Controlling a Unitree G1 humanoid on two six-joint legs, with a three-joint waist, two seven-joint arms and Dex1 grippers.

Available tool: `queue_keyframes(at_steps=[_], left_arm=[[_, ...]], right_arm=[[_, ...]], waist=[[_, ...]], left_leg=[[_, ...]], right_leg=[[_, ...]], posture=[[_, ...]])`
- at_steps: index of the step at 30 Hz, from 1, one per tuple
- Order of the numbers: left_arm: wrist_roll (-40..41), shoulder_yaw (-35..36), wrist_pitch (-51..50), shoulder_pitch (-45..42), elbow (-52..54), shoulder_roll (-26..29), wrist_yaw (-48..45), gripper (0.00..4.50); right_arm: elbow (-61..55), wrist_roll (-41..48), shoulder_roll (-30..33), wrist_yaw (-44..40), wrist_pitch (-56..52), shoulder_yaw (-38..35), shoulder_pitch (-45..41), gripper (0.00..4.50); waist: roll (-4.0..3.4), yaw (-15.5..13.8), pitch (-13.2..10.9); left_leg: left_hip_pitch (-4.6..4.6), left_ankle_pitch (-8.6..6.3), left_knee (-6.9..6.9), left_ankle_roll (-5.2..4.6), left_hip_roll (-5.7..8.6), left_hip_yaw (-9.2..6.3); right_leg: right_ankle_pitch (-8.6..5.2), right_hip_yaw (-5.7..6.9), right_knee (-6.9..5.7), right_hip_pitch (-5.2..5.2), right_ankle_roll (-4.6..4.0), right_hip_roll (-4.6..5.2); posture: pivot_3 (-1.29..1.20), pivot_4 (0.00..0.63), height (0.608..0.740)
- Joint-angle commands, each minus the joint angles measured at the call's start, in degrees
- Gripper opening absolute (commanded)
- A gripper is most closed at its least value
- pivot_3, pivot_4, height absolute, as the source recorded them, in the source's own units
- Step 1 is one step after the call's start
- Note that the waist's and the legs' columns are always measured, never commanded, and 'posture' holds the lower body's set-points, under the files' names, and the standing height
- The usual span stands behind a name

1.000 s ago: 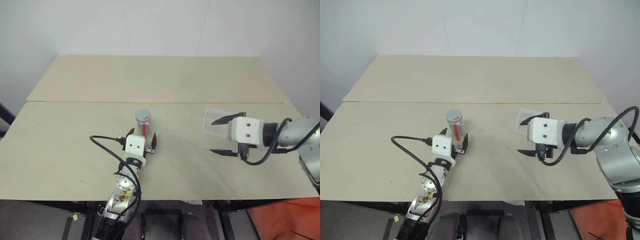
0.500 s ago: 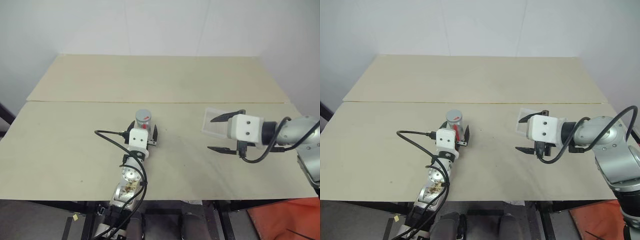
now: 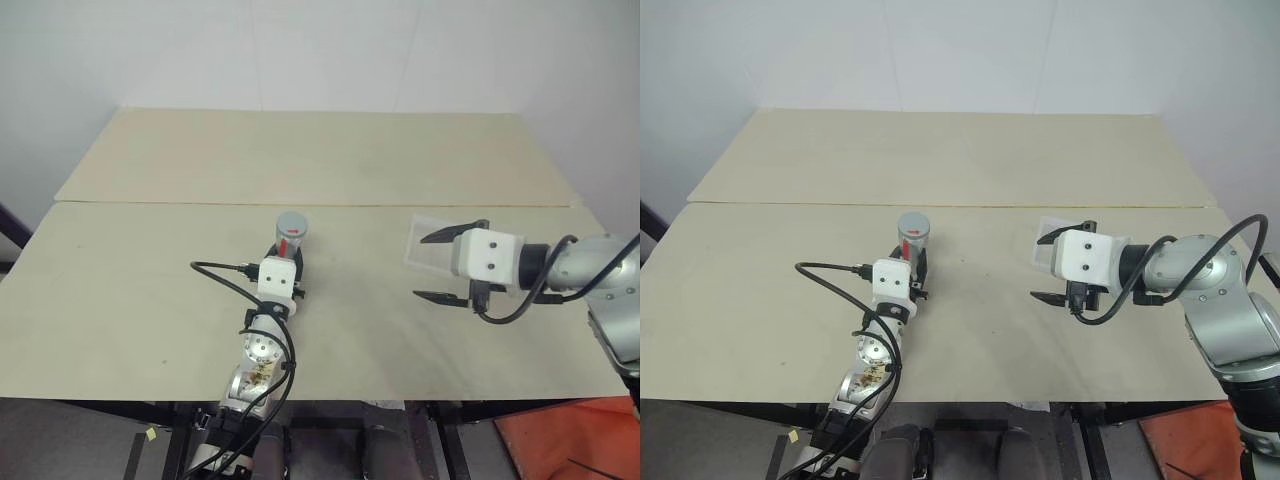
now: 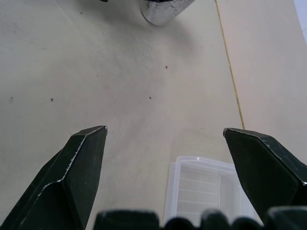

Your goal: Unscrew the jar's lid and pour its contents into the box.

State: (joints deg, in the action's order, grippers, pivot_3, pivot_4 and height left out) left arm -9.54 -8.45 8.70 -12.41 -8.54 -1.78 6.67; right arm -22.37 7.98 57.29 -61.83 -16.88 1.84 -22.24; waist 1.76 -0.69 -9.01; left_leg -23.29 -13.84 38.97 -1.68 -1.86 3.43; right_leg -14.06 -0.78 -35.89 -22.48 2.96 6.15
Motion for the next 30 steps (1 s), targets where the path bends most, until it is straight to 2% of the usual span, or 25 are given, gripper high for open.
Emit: queue_keyframes(at_steps=[1,10,14,18,23,25,30], left_arm=[[-0.89,-0.07,2.02,-0.69,0.74,0.25,0.10,1.85],[0.47,2.00,2.92,-1.87,0.00,0.56,0.33,1.85],[5.58,2.79,1.54,-0.31,5.11,-0.17,-3.54,1.85],[11.89,2.46,-2.49,2.18,14.04,2.18,-11.14,1.85],[18.70,2.59,-10.97,6.34,24.59,7.85,-19.48,1.85],[20.60,2.71,-13.46,8.17,26.11,8.84,-20.87,1.85],[19.23,1.14,-12.62,11.88,23.20,9.91,-23.13,1.85]], right_arm=[[-0.65,-0.52,-0.20,0.62,1.60,-0.47,-1.24,4.50],[-0.35,-1.37,-0.50,0.55,2.44,-0.52,-0.80,4.50],[-0.20,-1.61,-0.63,0.67,2.79,-0.44,-0.72,4.50],[-0.19,-1.91,-1.21,0.96,2.98,-0.07,-0.78,4.50],[0.13,-2.53,-2.74,1.32,3.38,1.08,-0.96,4.50],[0.23,-2.92,-3.30,1.55,3.55,1.72,-0.98,4.50],[0.16,-3.49,-4.18,1.77,3.77,2.33,-0.88,4.50]], waist=[[0.00,0.00,0.00],[0.00,0.00,0.00],[0.00,0.01,0.00],[0.00,0.03,0.00],[-0.01,0.20,0.00],[-0.01,0.18,0.00],[-0.01,0.00,0.00]], left_leg=[[0.00,0.00,0.00,0.00,0.00,0.00],[0.00,0.00,0.00,0.00,0.00,0.00],[-0.01,0.00,0.00,0.00,-0.01,0.00],[-0.01,0.00,-0.01,0.00,-0.02,0.01],[0.01,0.00,-0.01,0.00,-0.03,0.01],[0.02,0.00,-0.01,0.00,-0.03,0.02],[0.01,0.00,0.00,0.00,-0.02,0.01]], right_leg=[[0.00,0.00,0.00,0.00,0.00,0.00],[0.00,0.00,0.00,0.00,0.00,0.00],[0.00,0.00,0.00,0.00,0.00,0.00],[0.00,0.00,0.00,-0.02,0.00,0.00],[0.00,0.00,-0.02,-0.02,0.00,-0.01],[0.00,-0.01,-0.01,-0.01,-0.01,-0.01],[0.00,0.00,0.01,0.00,0.00,-0.01]], posture=[[0.00,0.150,0.740],[0.00,0.150,0.740],[0.00,0.150,0.740],[0.00,0.150,0.740],[0.00,0.150,0.740],[0.00,0.150,0.740],[0.00,0.150,0.740]])
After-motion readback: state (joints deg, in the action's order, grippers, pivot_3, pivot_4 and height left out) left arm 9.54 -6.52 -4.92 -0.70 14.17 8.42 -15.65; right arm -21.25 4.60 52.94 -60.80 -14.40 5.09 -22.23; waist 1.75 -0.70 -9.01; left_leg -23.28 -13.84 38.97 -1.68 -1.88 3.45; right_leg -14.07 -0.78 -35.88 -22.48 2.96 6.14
